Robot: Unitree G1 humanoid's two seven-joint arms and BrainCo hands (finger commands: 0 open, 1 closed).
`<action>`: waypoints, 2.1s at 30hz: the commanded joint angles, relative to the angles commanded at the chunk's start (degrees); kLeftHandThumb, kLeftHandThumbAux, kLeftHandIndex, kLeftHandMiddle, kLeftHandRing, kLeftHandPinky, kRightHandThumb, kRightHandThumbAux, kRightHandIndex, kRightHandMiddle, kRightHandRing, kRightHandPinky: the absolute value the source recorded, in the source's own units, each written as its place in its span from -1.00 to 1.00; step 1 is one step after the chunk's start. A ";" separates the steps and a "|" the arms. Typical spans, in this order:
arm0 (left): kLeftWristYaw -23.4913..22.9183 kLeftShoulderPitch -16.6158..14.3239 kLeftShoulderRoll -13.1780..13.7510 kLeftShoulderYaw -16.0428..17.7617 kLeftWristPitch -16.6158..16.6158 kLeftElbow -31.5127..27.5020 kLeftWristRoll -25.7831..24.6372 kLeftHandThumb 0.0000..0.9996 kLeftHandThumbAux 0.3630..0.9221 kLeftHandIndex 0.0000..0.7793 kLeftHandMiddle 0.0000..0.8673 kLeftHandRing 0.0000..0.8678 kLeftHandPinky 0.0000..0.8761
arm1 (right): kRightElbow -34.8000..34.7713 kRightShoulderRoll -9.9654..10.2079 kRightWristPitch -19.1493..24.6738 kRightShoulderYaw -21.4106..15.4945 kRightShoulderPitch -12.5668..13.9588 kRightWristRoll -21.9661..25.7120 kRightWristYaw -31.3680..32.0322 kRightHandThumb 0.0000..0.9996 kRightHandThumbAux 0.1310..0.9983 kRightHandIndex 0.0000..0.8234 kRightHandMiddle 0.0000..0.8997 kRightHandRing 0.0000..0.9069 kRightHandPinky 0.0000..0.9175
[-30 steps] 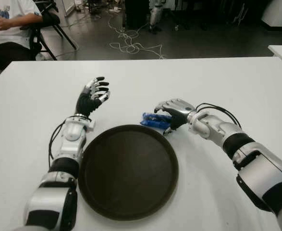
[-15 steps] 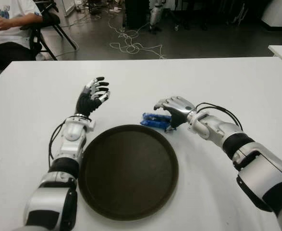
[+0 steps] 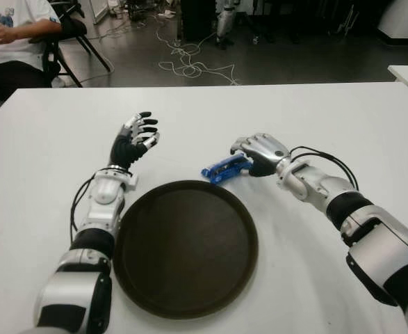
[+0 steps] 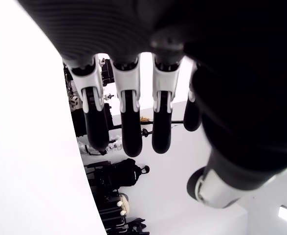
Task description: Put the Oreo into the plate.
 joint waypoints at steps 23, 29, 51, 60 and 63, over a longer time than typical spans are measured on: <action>0.02 0.29 -0.08 -0.18 -0.02 -0.26 -0.14 -0.56 0.38 -0.53 -0.38 -0.40 -0.37 | -1.63 -0.91 -0.29 -1.05 0.63 0.63 1.64 0.37 0.39 0.03 0.49 0.47 0.39; 0.22 0.35 -0.04 -0.25 -0.19 -0.26 0.02 -0.57 0.35 -0.52 -0.38 -0.40 -0.37 | -1.63 -0.95 -0.38 -1.04 0.63 0.40 1.54 0.37 0.39 0.03 0.47 0.46 0.37; 0.34 0.28 -0.03 0.03 -0.21 0.13 -0.25 -0.53 0.36 -0.49 -0.36 -0.39 -0.35 | 0.35 0.25 -1.22 -2.30 1.36 1.11 -1.29 -0.65 0.52 -0.55 -0.63 -0.66 -0.75; 0.64 0.14 -0.03 -0.24 -0.42 0.11 0.18 -0.56 0.41 -0.49 -0.35 -0.39 -0.36 | 2.14 0.53 -2.87 -2.74 0.76 1.73 -0.04 -0.99 0.48 -0.97 -0.97 -0.98 -0.99; 0.65 -0.04 -0.01 -0.26 -0.10 0.23 0.21 -0.54 0.46 -0.48 -0.35 -0.39 -0.35 | 2.50 0.54 -3.49 -2.72 0.44 1.75 0.16 -1.00 0.47 -0.99 -0.99 -0.99 -1.00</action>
